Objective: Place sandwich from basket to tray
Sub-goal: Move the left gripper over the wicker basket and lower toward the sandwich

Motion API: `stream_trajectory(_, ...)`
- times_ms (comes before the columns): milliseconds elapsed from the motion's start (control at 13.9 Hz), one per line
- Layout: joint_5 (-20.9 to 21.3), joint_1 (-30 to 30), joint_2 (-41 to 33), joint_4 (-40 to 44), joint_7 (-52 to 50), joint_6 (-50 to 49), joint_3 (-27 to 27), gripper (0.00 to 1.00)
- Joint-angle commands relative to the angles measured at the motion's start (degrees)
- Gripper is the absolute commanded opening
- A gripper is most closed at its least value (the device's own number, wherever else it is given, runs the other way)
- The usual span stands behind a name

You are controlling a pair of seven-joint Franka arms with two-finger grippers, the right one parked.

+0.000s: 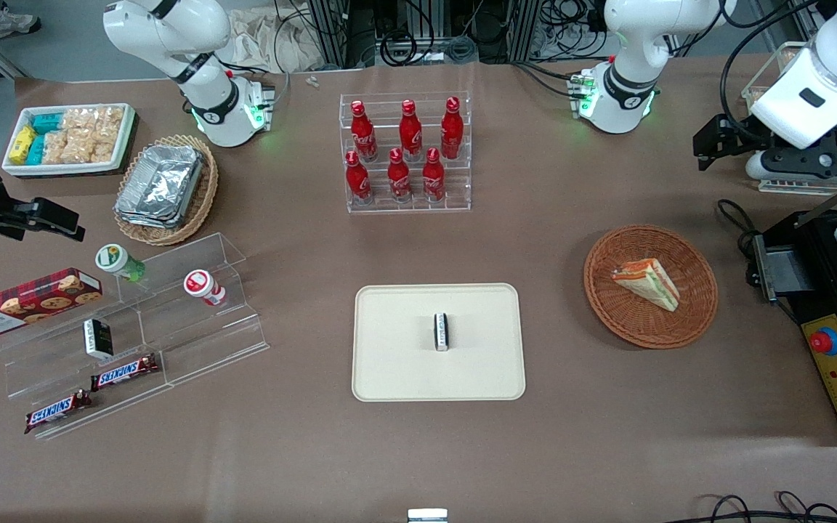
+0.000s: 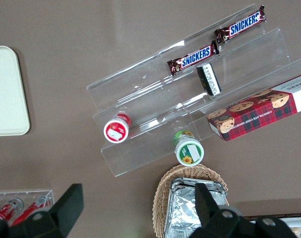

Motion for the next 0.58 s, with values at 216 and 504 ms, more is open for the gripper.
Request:
stream_trajectory(216, 1.4, 0.5, 0.8, 1.3, -0.7, -1.2, -0.2, 1.0)
stream_trajectory(504, 1.7, 0.3, 2.4, -1.1, -23.6, -1.3, -0.4, 1.0)
